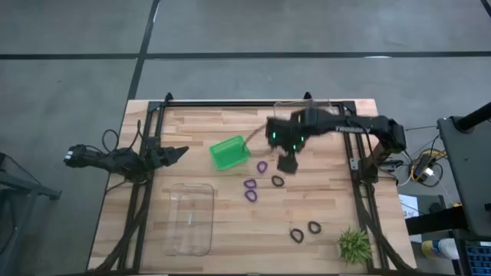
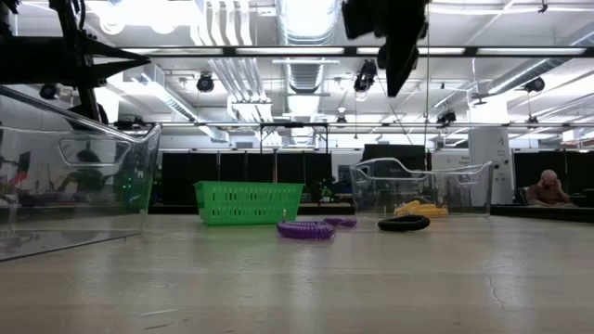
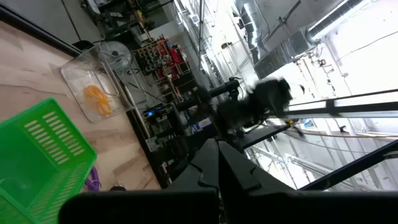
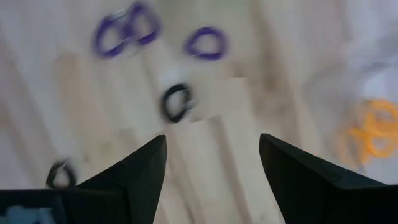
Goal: Sort spring keychains
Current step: Put the bottom black spring keychain into the green bin
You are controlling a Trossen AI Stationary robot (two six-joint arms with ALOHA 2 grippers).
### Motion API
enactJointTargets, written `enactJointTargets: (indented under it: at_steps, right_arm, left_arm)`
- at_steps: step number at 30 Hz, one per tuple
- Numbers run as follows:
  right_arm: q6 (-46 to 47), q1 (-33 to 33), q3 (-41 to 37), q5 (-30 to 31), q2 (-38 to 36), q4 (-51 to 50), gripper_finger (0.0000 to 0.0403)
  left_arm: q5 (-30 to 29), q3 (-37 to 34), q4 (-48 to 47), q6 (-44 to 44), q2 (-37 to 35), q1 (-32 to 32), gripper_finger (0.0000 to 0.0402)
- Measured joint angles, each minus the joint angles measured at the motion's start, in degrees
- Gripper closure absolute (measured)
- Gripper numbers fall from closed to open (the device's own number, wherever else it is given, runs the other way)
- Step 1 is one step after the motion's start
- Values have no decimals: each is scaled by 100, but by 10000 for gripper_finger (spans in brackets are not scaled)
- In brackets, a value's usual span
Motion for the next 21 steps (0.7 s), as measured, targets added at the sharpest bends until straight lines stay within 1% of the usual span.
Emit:
enactJointTargets:
  at_steps: [4,10,16,21]
  right_arm:
    - [28,831,-96,24,-2,0,152]
    - [88,1986,-510,37,2,60,154]
    - [524,2939,-1039,66,22,907,152]
    - [871,3394,-1599,46,44,1615,156]
  left_arm:
    - [2,0,0,0,0,1,401]
    - [4,-12,-4,5,0,0,401]
    - [21,-35,-31,-7,0,1,401]
    - [28,-35,-105,-9,0,1,401]
